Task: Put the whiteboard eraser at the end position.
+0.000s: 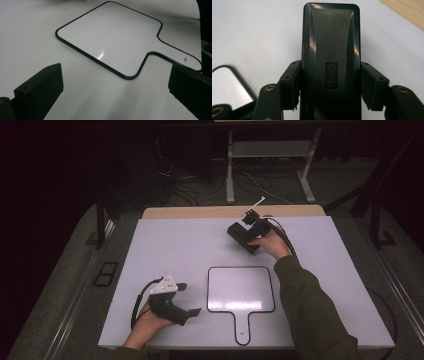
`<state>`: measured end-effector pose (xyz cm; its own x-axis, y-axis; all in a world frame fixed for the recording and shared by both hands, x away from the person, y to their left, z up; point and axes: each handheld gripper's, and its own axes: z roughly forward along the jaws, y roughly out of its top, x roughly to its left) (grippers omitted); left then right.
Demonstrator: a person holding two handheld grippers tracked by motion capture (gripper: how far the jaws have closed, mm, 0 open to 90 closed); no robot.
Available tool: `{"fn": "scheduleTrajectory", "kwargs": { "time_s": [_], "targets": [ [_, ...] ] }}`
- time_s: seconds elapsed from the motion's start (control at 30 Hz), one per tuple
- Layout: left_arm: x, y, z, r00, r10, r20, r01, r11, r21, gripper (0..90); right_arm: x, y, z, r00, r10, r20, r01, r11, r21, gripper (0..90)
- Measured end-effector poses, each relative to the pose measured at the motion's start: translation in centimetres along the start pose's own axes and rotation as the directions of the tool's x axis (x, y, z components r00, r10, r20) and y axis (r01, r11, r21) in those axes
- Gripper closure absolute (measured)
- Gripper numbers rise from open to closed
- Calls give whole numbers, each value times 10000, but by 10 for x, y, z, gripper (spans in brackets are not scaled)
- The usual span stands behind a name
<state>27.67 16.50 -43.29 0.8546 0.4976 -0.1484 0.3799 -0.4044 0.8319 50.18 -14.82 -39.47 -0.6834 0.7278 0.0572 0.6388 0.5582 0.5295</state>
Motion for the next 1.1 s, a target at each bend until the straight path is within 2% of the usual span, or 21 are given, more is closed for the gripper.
{"fn": "scheduleTrajectory", "kwargs": {
  "time_s": [0.37, 0.67, 1.1],
  "targets": [
    [-1, 0, 0, 10000, -4, -12, 4, 10000, -36, 0, 2, 1, 27, 9999, -43, 147, 34, 9982, 597, 386],
    [7, -1, 2, 10000, -34, -67, 34, 10000, -17, 0, 5, 2, 36, 9999, -131, 101, 125, 9983, 577, 386],
    [6, -2, 3, 10000, -4, -82, 4, 10000, 39, 0, 6, 0, 40, 9996, -224, 167, 216, 9987, 469, 382]
  ]
}}
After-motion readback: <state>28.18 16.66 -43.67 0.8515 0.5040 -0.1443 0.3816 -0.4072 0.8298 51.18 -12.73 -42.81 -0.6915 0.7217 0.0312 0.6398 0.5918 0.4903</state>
